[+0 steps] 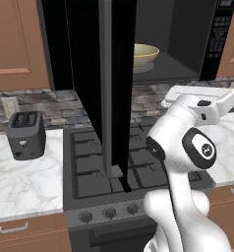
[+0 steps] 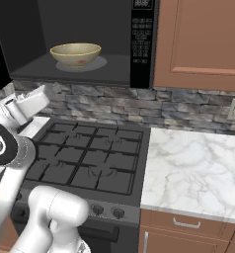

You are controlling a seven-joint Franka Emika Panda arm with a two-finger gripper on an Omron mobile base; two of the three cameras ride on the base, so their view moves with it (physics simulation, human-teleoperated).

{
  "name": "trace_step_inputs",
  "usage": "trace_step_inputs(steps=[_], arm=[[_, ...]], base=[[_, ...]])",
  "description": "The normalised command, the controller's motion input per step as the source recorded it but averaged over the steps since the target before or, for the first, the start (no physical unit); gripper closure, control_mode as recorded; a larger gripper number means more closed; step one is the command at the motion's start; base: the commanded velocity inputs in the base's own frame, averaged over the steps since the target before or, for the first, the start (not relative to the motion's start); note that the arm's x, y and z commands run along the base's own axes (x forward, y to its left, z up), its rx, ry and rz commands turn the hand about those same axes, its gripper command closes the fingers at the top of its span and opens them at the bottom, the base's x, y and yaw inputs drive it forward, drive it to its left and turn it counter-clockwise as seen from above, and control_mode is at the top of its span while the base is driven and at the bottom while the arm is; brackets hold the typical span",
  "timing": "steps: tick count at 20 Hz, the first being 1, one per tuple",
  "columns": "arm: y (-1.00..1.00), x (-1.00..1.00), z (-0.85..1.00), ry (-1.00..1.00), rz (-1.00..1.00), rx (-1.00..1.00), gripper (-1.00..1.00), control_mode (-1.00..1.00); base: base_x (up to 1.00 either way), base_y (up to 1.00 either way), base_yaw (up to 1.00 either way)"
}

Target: Remove the banana from the bowl and place it on the small plate. Then place the bowl with only the shrimp in the microwave, close the door, and press the start button to microwave the shrimp.

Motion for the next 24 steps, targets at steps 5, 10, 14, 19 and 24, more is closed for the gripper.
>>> trace_step_inputs(steps=[5,10,14,19,24], arm=[[0.22,-0.32,-0.04,0.0,-0.26,-0.2,-1.0,-1.0],[-0.01,0.0,-0.4,-0.13,-0.15,-0.2,-1.0,-1.0],[-0.09,0.0,-0.46,-0.23,-0.11,-0.21,-1.0,-1.0],[0.04,-0.28,-0.23,-0.06,-0.18,-0.14,-1.0,-1.0],[0.39,-0.64,-0.02,-0.01,-0.08,-0.03,-1.0,-1.0]], base=[[0.0,0.0,0.0],[0.0,0.0,0.0],[0.0,0.0,0.0],[0.0,0.0,0.0],[0.0,0.0,0.0]])
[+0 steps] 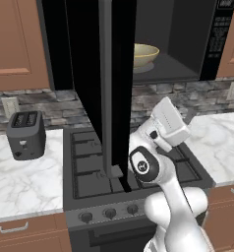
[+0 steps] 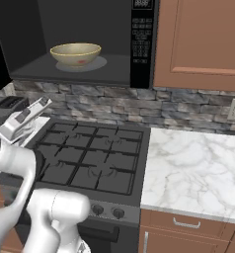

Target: Remove the banana from the bowl and place it on the small plate. Then place the bowl with only the shrimp in the microwave, close the door, and press the start button to microwave the shrimp.

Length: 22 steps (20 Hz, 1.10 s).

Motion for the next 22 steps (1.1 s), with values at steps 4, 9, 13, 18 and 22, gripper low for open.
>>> trace_step_inputs(steps=[4,9,13,18,22], arm=[[0.6,-0.51,-0.01,0.05,-0.03,0.0,-1.0,-1.0],[0.4,-0.41,-0.28,0.06,0.0,0.0,-1.0,-1.0],[0.38,0.0,-0.77,0.08,0.0,-0.1,-1.0,-1.0],[0.56,-0.1,-0.41,0.21,0.0,-0.17,-1.0,-1.0],[0.65,-0.09,-0.63,0.35,0.0,-0.19,-1.0,-1.0]], base=[[0.0,0.0,0.0],[0.0,0.0,0.0],[0.0,0.0,0.0],[0.0,0.0,0.0],[0.0,0.0,0.0]])
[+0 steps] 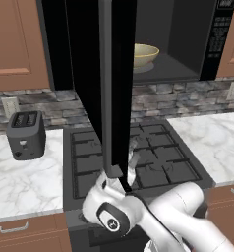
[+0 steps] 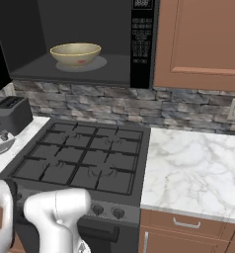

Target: Remove the banana from the bowl and place it on the small plate. Then place the bowl with only the shrimp in the microwave, close the door, and press the start button to microwave the shrimp.

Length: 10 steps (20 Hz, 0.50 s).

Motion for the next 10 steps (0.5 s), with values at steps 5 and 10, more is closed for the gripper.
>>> trace_step_inputs(steps=[5,10], arm=[[0.58,0.0,-0.66,0.44,0.0,-0.12,-1.0,-1.0],[0.61,0.0,-0.36,0.31,0.0,-0.04,-1.0,-1.0]], base=[[0.0,0.0,0.0],[0.0,0.0,0.0]])
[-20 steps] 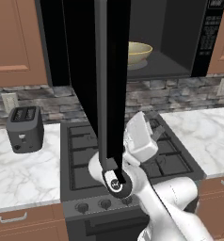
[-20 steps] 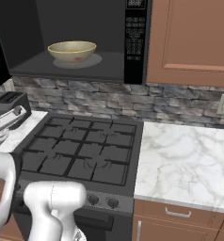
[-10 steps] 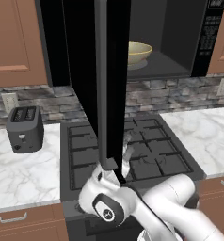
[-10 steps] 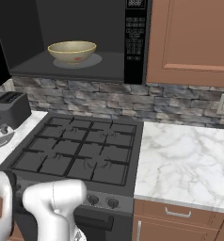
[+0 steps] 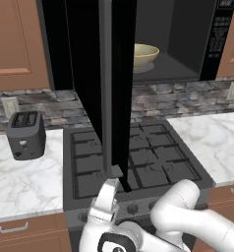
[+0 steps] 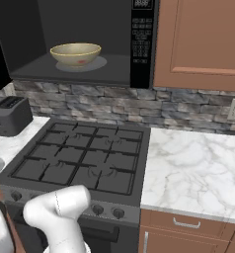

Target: Remove the banana from the bowl and place it on the small plate. Then place the bowl with only the shrimp in the microwave, close the door, and press the start button to microwave the shrimp.

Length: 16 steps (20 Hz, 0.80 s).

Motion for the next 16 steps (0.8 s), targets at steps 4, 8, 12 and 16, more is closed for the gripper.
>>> trace_step_inputs(steps=[4,8,12,16], arm=[[0.73,0.03,-0.26,0.31,0.0,-0.04,-1.0,-1.0],[0.88,0.09,-0.28,0.28,0.0,-0.03,-1.0,-1.0],[0.89,0.05,-0.05,0.21,-0.01,0.0,-1.0,-1.0],[0.64,0.0,0.14,0.15,-0.1,0.0,-1.0,-1.0]], base=[[0.0,0.0,0.0],[0.0,0.0,0.0],[0.0,0.0,0.0],[0.0,0.0,0.0]])
